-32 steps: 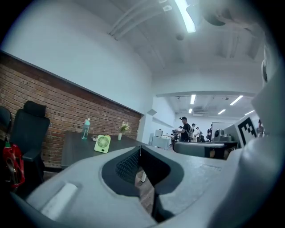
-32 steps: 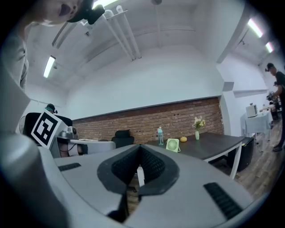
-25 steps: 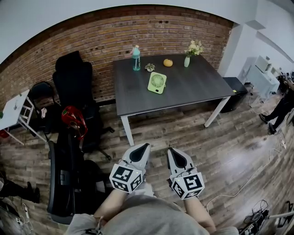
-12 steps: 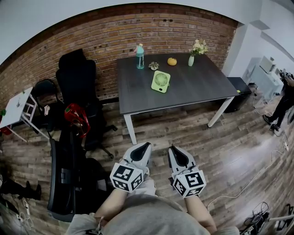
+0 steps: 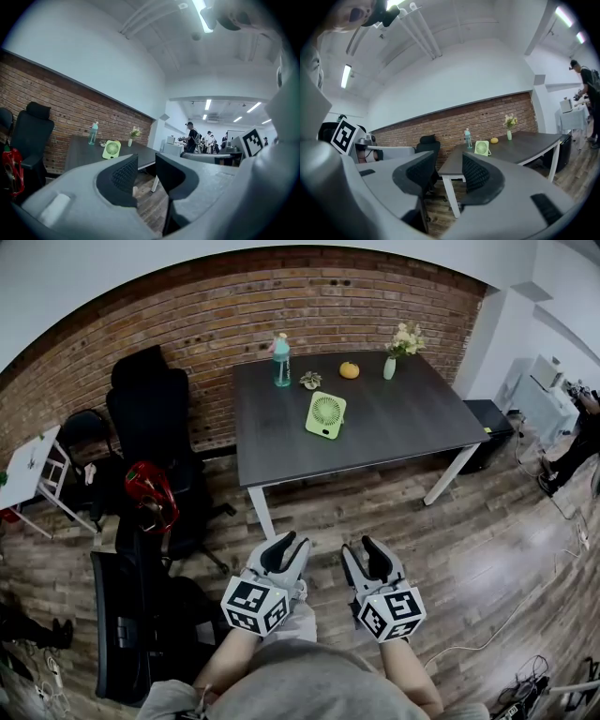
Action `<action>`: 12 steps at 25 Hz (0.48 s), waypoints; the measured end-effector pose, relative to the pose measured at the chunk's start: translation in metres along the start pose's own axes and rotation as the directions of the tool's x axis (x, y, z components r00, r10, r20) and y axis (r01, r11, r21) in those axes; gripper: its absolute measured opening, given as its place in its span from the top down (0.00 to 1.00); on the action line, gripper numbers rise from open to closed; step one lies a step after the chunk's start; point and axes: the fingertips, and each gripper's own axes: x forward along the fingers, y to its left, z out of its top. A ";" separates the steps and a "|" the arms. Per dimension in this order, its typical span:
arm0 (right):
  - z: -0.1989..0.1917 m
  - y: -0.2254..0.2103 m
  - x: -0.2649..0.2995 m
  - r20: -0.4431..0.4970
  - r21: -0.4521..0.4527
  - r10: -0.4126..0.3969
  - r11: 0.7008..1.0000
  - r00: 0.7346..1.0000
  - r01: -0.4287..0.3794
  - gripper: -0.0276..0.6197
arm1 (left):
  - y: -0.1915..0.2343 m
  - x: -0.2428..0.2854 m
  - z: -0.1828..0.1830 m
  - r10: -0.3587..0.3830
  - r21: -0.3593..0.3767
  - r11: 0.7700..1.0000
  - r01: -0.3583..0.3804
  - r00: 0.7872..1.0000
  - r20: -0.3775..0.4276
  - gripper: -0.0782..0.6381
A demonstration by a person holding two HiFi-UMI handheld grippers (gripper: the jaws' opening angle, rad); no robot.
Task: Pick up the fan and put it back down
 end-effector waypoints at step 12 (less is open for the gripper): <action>0.027 -0.053 0.090 0.001 0.000 -0.010 1.000 1.000 0.010 0.56 | 0.062 0.080 0.027 0.010 -0.001 1.000 -0.010 1.000 0.009 0.61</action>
